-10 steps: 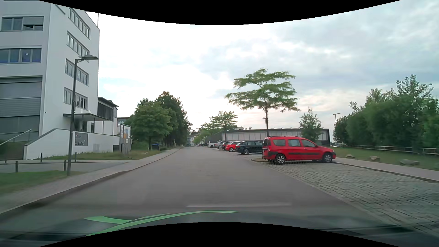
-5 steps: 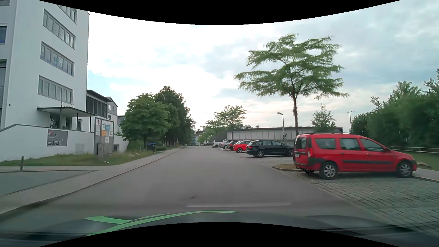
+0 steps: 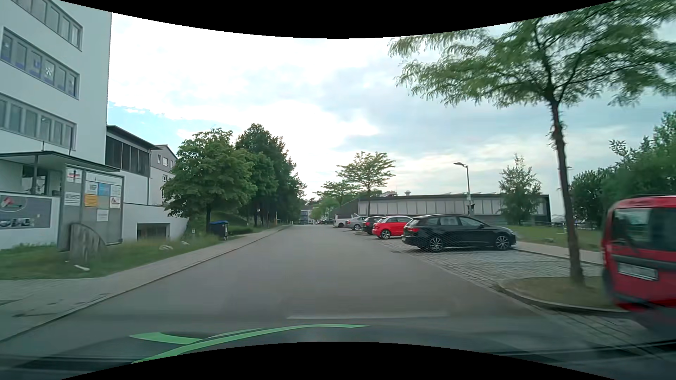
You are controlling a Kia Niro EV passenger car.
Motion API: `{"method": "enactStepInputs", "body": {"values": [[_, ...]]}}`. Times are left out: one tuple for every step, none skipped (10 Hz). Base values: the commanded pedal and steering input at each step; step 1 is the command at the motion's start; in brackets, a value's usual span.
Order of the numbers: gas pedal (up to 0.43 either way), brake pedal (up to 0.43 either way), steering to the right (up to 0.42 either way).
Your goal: Follow the waypoints while adhering to traffic rules and regulations
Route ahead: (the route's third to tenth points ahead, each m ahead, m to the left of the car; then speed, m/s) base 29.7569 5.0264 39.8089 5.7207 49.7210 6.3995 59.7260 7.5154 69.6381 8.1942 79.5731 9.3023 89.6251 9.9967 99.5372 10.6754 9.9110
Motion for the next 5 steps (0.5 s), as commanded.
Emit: {"method": "enactStepInputs", "body": {"values": [[0.110, 0.000, -0.021], [0.110, 0.000, -0.021], [0.110, 0.000, -0.021], [0.110, 0.000, -0.021], [0.110, 0.000, -0.020]]}}
